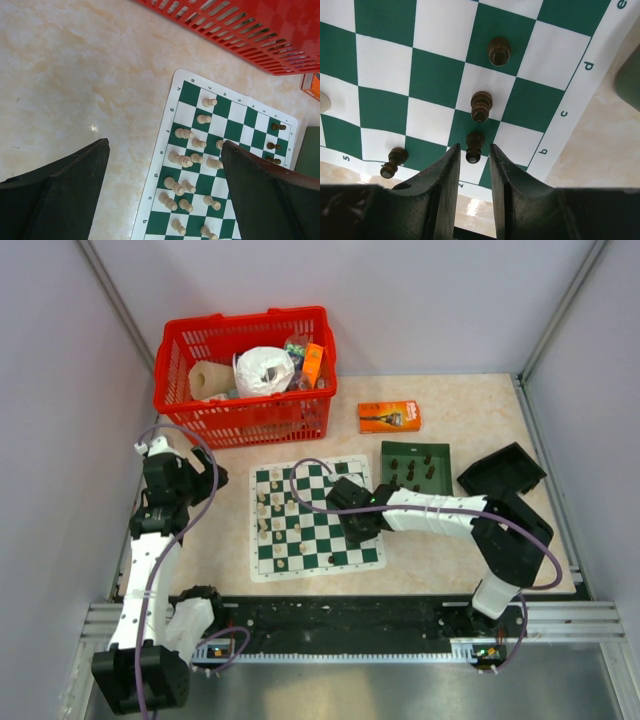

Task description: Set up the chess pieces on the board

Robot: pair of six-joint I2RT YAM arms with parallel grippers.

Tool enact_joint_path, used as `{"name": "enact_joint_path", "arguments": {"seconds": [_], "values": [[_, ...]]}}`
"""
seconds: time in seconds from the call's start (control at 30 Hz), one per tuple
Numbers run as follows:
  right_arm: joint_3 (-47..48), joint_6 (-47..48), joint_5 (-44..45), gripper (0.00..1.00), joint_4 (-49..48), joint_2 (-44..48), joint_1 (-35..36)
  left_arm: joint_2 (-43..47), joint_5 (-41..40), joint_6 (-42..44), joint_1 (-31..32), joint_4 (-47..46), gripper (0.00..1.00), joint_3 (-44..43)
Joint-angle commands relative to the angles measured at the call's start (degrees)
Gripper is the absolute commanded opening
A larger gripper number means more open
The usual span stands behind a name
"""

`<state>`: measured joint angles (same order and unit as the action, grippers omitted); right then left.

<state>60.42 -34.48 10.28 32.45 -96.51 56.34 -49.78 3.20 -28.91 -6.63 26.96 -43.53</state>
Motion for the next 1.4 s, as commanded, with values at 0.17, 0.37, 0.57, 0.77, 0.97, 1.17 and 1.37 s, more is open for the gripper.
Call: {"name": "enact_joint_path", "arguments": {"seconds": [0.17, 0.37, 0.57, 0.77, 0.97, 1.17, 1.37], "values": [[4.97, 2.31, 0.44, 0.33, 0.34, 6.69, 0.79, 0.12, 0.67, -0.71, -0.05, -2.88, 0.99, 0.37], [6.11, 1.43, -3.25, 0.35, -1.15, 2.74, 5.18, 0.38, 0.58, -0.63, -0.05, -2.7, 0.99, 0.29], [6.02, 1.08, -6.85, 0.37, -2.91, -1.13, 6.94, 0.65, -0.13, -0.27, -0.05, -1.91, 0.99, 0.29], [5.58, 1.26, -9.05, 0.37, -4.06, -2.28, 7.47, 0.65, -0.39, -0.19, -0.05, -1.74, 0.99, 0.29], [5.67, 1.43, -10.02, 0.38, -3.97, -3.51, 7.74, 0.47, -0.48, -0.27, -0.05, -1.91, 0.99, 0.2], [6.11, 1.78, -10.11, 0.36, -3.44, -4.39, 7.74, 0.21, -0.39, -0.19, -0.05, -2.0, 0.99, 0.29], [6.37, 1.87, -8.53, 0.31, -2.57, -5.0, 7.74, 0.47, -0.48, -0.19, -0.05, -1.82, 0.99, 0.2]]}}
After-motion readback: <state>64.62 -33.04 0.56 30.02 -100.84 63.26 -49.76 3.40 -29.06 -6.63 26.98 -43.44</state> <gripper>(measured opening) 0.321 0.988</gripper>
